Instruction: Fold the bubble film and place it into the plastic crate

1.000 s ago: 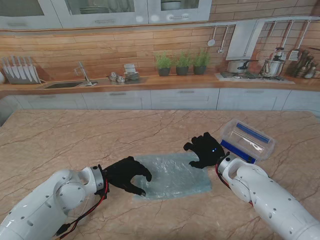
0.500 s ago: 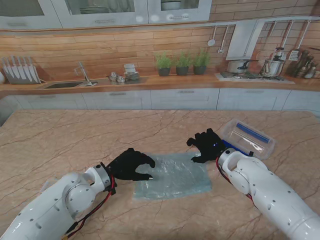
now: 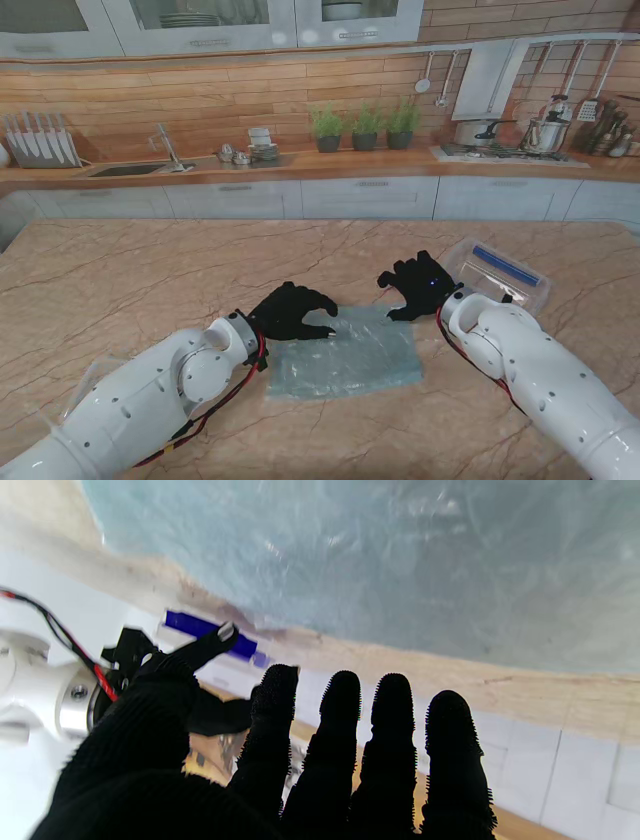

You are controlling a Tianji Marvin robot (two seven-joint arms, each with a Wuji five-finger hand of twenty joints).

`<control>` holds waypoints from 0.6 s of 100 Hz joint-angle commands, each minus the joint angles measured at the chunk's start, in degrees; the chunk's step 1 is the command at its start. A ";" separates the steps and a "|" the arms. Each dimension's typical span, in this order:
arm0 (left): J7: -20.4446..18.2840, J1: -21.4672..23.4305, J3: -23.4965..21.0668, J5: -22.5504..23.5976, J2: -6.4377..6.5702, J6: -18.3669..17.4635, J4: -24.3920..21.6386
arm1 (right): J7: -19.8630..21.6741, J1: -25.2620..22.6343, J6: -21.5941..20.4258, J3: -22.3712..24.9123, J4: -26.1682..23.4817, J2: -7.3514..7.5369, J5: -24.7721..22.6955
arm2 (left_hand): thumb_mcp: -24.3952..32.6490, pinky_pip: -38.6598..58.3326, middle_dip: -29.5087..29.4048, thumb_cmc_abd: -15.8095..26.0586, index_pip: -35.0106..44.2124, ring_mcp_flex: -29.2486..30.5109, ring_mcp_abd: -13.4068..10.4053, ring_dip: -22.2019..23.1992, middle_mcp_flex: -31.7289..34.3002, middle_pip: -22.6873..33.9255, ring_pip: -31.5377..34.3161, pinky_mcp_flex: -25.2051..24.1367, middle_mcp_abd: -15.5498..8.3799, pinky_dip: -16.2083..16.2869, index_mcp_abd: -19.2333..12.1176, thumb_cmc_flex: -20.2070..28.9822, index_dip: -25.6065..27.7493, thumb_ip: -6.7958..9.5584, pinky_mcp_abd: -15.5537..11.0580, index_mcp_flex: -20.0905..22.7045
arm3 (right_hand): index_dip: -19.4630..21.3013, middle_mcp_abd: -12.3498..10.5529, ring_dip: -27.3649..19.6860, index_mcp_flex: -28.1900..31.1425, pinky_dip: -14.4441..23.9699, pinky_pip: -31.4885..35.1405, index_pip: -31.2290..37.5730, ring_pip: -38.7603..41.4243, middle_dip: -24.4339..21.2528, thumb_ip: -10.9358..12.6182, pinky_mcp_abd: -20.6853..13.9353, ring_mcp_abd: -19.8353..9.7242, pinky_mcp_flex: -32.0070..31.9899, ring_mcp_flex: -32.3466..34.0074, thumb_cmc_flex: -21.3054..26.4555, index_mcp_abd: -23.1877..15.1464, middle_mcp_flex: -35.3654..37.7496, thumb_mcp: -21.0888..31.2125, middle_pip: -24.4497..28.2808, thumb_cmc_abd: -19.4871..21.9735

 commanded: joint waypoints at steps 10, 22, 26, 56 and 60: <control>-1.49 -2.73 2.71 -0.83 -1.43 2.10 3.76 | 0.00 1.09 0.34 -1.67 0.65 0.35 -0.60 | 0.90 2.71 -0.90 2.47 -1.26 0.16 1.82 -0.20 1.20 -1.04 0.97 0.58 2.15 0.14 1.37 0.38 -0.66 2.32 0.64 1.72 | -0.08 1.72 -0.33 -1.45 -0.67 -1.68 -0.88 -1.55 -0.57 1.82 2.19 1.31 -1.34 -2.37 -3.37 0.99 -2.40 -0.42 -1.43 1.32; -3.85 -4.39 5.00 -2.48 -1.64 3.54 5.60 | 1.11 1.63 0.98 -2.64 0.94 0.44 -0.53 | 0.81 3.12 -1.11 2.91 -1.16 0.53 2.32 -0.14 1.84 -1.00 1.49 0.53 2.38 0.05 1.55 0.32 -0.82 2.29 0.72 2.67 | -0.05 1.89 -0.28 -1.56 -0.68 -2.32 -1.26 -1.80 -0.53 1.86 2.79 1.43 -1.98 -2.52 -4.20 1.40 -2.95 0.02 -1.75 0.82; -5.10 -4.95 5.72 -3.00 -1.57 3.88 6.03 | 1.59 1.76 1.29 -2.91 0.94 0.46 -0.57 | 0.69 3.05 -1.25 3.21 -1.19 0.41 2.19 -0.22 1.79 -1.17 1.41 0.40 2.41 -0.07 1.28 0.29 -0.87 2.27 0.63 2.67 | -0.11 2.07 -0.31 -1.57 -0.66 -2.48 -1.51 -2.00 -0.54 1.85 2.86 1.42 -2.05 -2.68 -4.50 1.73 -3.18 0.24 -1.95 0.34; -7.66 -7.94 10.02 -6.18 -2.59 5.36 10.54 | 4.37 3.43 4.18 -5.88 1.50 0.33 0.36 | -0.72 3.01 -2.80 4.04 -1.72 0.47 2.61 -0.98 1.95 -2.20 1.00 0.28 2.71 -0.75 2.03 1.32 -1.54 2.39 0.51 3.60 | -1.27 2.65 -0.08 -4.89 -0.45 -3.61 -4.97 -2.49 -0.41 1.79 3.51 1.85 -3.08 -3.49 -5.86 3.65 -5.11 1.67 -2.70 0.37; -7.58 -8.10 10.31 -6.26 -2.71 5.43 10.86 | 4.80 3.78 4.50 -6.38 1.67 0.29 0.65 | -0.85 3.05 -2.89 4.08 -1.66 0.50 2.67 -1.02 2.00 -2.14 1.02 0.31 2.73 -0.79 2.04 1.34 -1.54 2.39 0.60 3.71 | -1.39 2.66 -0.05 -5.09 -0.39 -3.67 -5.26 -2.49 -0.38 1.77 3.51 1.83 -3.18 -3.59 -5.99 4.03 -5.35 1.71 -2.71 0.40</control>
